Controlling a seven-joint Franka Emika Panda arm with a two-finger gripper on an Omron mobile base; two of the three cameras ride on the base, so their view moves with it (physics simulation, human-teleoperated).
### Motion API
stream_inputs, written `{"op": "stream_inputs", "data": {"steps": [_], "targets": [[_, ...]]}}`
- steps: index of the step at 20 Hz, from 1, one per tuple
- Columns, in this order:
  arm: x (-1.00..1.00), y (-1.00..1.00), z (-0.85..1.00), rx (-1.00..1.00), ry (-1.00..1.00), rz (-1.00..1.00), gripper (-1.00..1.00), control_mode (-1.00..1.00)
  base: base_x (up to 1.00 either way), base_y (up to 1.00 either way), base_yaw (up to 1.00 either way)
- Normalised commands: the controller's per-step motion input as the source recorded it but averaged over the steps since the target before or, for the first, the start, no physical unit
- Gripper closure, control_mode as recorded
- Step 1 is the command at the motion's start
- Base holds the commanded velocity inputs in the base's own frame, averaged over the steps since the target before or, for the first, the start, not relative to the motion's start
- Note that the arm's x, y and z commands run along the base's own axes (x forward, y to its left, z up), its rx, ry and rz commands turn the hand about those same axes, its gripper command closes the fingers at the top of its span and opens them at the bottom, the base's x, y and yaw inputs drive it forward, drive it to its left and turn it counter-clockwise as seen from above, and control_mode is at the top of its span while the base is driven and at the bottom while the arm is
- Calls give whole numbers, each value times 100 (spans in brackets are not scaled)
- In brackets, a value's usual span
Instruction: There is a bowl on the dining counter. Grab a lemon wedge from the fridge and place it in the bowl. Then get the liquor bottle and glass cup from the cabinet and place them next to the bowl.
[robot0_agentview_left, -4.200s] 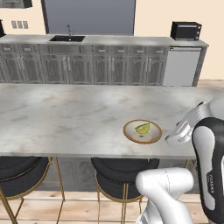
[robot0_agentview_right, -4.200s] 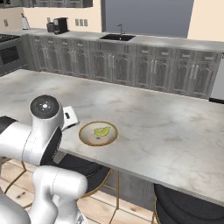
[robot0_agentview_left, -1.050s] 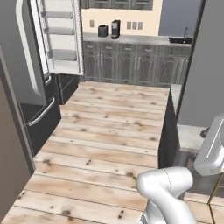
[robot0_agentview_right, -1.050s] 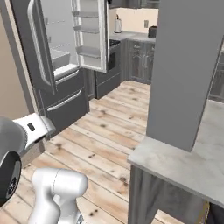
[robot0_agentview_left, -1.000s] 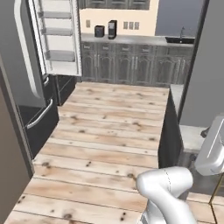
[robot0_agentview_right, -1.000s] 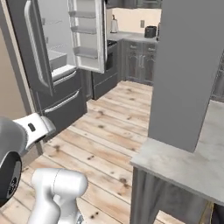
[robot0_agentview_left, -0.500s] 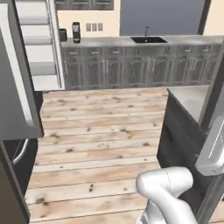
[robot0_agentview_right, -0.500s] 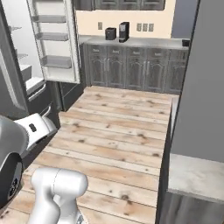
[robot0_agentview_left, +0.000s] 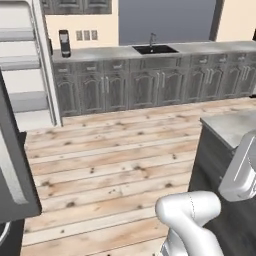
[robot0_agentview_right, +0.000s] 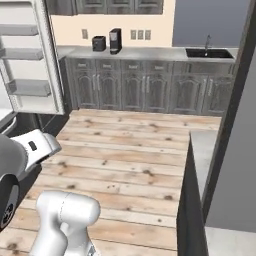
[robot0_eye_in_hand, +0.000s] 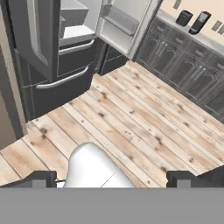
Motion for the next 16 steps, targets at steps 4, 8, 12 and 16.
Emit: {"op": "stream_inputs", "data": {"steps": [4, 8, 12, 16], "targets": [[0, 0, 0, 0, 0, 0, -100, 100, 100, 0, -1], [0, 0, 0, 0, 0, 0, -100, 100, 100, -1, 0], [0, 0, 0, 0, 0, 0, -100, 100, 100, -3, 7], [0, 0, 0, 0, 0, 0, -100, 100, 100, -9, 20]]}}
